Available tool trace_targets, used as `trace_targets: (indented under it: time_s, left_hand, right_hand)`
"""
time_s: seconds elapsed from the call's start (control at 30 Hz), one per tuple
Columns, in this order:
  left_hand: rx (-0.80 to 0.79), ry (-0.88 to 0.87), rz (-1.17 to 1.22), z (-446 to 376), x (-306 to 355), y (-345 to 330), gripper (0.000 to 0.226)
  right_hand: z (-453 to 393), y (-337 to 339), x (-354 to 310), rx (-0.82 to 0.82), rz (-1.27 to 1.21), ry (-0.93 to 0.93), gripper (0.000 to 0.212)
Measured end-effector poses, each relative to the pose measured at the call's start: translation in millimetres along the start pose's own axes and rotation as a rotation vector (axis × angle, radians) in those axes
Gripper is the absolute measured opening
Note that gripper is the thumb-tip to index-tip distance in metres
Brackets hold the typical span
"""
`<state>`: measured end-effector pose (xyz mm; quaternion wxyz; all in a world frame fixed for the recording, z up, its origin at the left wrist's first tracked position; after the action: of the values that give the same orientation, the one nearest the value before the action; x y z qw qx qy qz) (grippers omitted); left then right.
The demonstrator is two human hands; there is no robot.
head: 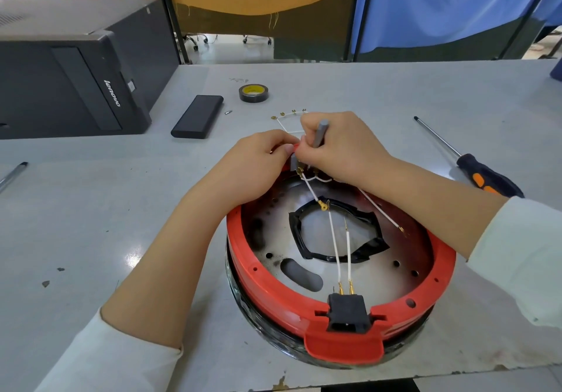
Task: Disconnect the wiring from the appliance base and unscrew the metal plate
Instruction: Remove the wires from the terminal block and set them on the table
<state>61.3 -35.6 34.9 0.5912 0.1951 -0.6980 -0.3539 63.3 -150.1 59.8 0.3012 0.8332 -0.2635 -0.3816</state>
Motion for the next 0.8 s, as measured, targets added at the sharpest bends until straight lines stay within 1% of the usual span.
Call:
trace_targets:
  time_s: [0.13,0.23,0.4,0.47,0.63,0.8]
  left_hand:
    - [0.0,0.004,0.023,0.0,-0.8,0.5,0.025]
    - [-0.003,0.001,0.028,-0.3,-1.4,0.6,0.025]
    - [-0.005,-0.011,0.025,-0.5,0.1,0.5,0.025]
    - [-0.006,-0.007,0.022,-0.2,0.1,0.6,0.025]
    - [-0.008,-0.001,0.01,0.3,0.9,0.9,0.025]
    - [-0.014,0.008,0.013,-0.3,-0.9,-0.7,0.025]
  right_hand:
    - [-2.7,11.3,7.3,0.126,-0.137,-0.05,0.04]
    - [-1.0,11.7,5.7,0.129,-0.146,-0.018,0.04]
    - [5.5,6.5,-1.7,0.135,-0.091,0.04,0.04]
    - [4.1,3.9,-1.3,0.112,-0.086,0.034,0.039]
    - [-4.3,1.1,3.5,0.063,-0.1,-0.024,0.043]
    - [-0.6,12.0,3.1,0.17,-0.103,-0.026,0.038]
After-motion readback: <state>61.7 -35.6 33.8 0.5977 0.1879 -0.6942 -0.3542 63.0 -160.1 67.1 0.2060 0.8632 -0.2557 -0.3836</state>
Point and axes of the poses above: each hand's wrist, its own z-axis away from the middle knuckle, its own y-axis out of the back of the hand, x = y × z, the point moved 8 cm from there along -z, towards the middle knuckle, and after that the axes turned 7 degrees about y, right-handed, at the moved point
